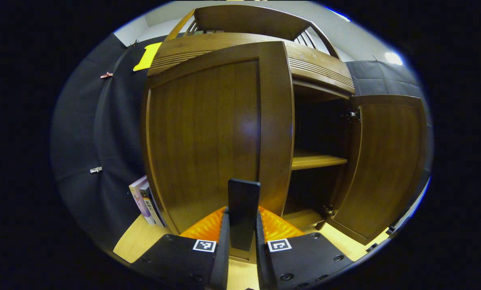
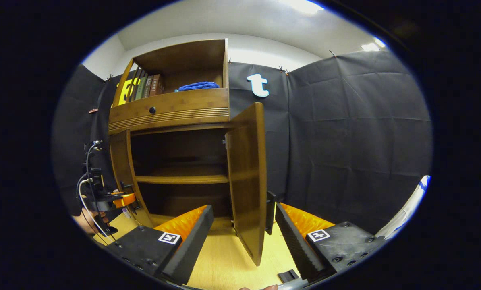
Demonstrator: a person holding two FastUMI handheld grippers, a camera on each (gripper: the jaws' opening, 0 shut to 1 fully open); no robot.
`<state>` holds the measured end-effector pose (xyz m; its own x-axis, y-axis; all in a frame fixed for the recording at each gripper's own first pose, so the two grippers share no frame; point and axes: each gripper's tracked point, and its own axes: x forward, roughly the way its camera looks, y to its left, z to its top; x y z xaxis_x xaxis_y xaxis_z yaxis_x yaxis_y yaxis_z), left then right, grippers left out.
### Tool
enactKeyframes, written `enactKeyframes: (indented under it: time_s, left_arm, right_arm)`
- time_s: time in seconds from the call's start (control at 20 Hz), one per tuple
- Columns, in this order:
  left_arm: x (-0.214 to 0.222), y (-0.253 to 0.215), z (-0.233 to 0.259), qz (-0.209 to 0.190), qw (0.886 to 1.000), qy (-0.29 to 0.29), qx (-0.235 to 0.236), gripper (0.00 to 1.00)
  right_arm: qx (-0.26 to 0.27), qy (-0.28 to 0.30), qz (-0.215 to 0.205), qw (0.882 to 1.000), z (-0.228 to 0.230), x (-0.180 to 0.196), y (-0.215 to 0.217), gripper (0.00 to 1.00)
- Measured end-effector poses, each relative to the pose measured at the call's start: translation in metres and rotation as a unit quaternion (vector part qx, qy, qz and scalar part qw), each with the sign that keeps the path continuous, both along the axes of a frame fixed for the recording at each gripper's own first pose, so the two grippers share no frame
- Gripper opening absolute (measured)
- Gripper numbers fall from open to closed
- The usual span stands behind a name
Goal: Open the right door of the double-door shoe cabinet with the right hand, and open the left door with the left hand.
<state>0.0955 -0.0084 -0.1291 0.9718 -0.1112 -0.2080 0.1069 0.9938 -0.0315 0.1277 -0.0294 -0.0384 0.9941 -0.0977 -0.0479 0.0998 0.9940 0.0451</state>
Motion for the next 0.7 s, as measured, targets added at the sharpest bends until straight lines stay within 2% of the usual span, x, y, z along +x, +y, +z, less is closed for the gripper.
enactKeyframes:
  time_s: [0.1, 0.15, 0.25, 0.7]
  left_arm:
    - [-0.016, 0.011, 0.001, 0.002, 1.000, 0.001, 0.002, 0.32]
    - [-0.023, 0.018, 0.001, 0.005, 1.000, 0.000, 0.002, 0.32]
    - [-0.035, 0.029, 0.001, 0.011, 1.000, 0.000, 0.003, 0.31]
    - [-0.072, 0.075, 0.000, 0.038, 0.999, -0.003, 0.006, 0.29]
  right_arm:
    - [-0.003, -0.004, 0.010, 1.000, 0.004, 0.006, 0.010, 0.92]
    - [-0.004, -0.005, 0.015, 1.000, 0.005, 0.010, 0.016, 0.97]
    - [-0.007, -0.006, 0.024, 1.000, 0.005, 0.015, 0.028, 1.00]
    - [-0.005, -0.003, 0.061, 0.998, -0.006, 0.024, 0.078, 0.98]
